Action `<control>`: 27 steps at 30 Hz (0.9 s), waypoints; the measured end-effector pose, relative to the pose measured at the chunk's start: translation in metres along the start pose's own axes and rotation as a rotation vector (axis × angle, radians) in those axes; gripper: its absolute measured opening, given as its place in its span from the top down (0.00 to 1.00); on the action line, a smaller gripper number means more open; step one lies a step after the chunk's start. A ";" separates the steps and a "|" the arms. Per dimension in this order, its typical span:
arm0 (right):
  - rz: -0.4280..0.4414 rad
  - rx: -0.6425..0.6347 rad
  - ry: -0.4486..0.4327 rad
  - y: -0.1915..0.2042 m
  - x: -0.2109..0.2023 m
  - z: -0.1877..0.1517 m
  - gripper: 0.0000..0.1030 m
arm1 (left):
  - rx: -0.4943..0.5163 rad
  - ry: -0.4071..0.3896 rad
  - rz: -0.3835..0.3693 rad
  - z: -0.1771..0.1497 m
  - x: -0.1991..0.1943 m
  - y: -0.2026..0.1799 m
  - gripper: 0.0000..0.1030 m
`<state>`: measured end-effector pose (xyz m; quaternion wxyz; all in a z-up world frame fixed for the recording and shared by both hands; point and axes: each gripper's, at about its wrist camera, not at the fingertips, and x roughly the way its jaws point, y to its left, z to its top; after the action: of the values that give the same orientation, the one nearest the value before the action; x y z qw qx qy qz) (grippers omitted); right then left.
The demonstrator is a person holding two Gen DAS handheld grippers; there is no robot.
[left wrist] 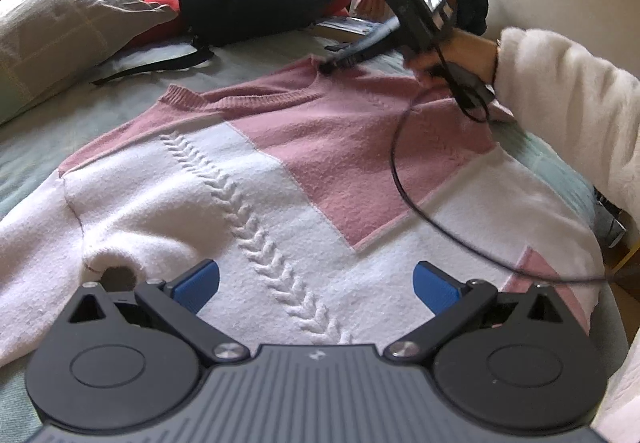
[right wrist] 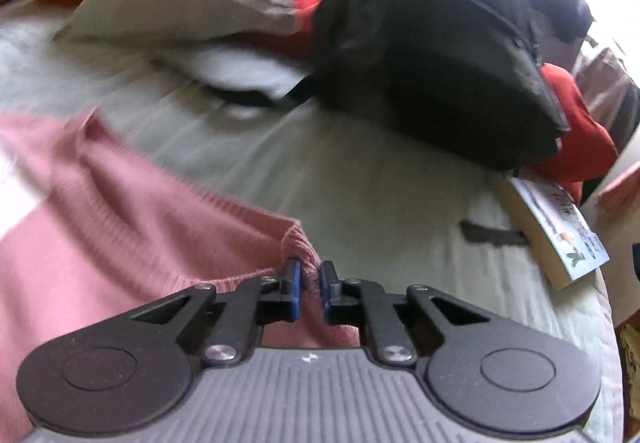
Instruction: Fold clothes
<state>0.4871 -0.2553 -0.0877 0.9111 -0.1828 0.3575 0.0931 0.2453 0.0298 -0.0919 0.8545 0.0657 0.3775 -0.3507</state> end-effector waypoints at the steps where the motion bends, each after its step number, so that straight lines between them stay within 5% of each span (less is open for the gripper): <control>1: -0.002 0.012 0.000 -0.003 0.004 0.003 0.88 | -0.001 0.001 0.002 0.000 0.000 0.000 0.01; 6: -0.006 0.015 0.048 -0.001 0.034 0.001 0.88 | -0.001 0.005 0.006 0.000 0.001 0.000 0.01; 11: 0.019 0.095 0.023 -0.007 0.018 0.008 0.82 | -0.004 0.002 0.009 -0.001 -0.001 0.000 0.01; 17: 0.202 0.091 0.030 0.026 -0.008 0.037 0.78 | -0.009 0.005 0.020 0.000 -0.001 0.003 0.01; 23: 0.304 0.111 0.163 0.074 0.034 0.052 0.71 | -0.026 0.018 0.038 0.000 0.001 0.009 0.01; 27: 0.263 0.107 0.093 0.086 0.061 0.063 0.68 | -0.046 0.033 0.048 0.000 0.004 0.015 0.01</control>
<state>0.5445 -0.1489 -0.1101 0.8819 -0.0896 0.4248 0.1840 0.2566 0.0385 -0.0974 0.8576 0.0609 0.3979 -0.3200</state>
